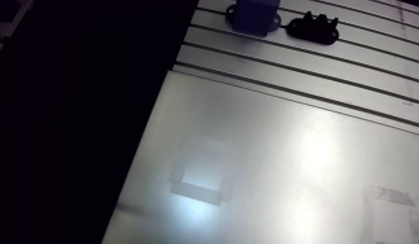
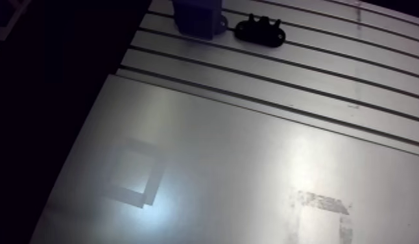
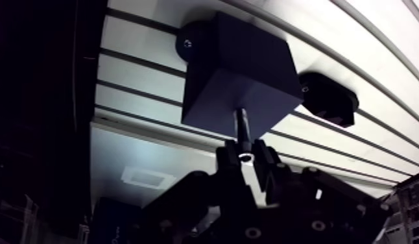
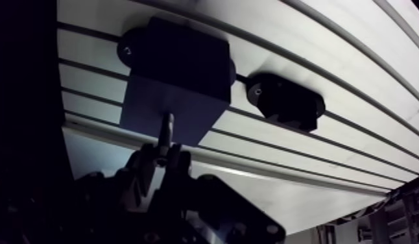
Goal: Pick up the M10 bolt and insert it into the hole until fully seated.
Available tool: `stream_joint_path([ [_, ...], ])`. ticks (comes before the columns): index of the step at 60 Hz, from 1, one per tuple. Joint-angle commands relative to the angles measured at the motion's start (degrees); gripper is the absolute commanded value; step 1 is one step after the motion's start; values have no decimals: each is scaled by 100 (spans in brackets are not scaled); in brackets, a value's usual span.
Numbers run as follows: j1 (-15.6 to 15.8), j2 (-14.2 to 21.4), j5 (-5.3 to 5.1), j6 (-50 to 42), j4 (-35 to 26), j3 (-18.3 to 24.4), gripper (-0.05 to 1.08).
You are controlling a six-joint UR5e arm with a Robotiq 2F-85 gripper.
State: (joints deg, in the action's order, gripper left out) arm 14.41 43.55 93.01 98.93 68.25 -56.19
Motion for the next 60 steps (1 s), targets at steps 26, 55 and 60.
stream_joint_path([
  [26,19,50,152,43,26,74,0],
  [55,197,924,90,-78,68,-24,0],
  [60,154,1108,90,-103,78,-75,0],
])
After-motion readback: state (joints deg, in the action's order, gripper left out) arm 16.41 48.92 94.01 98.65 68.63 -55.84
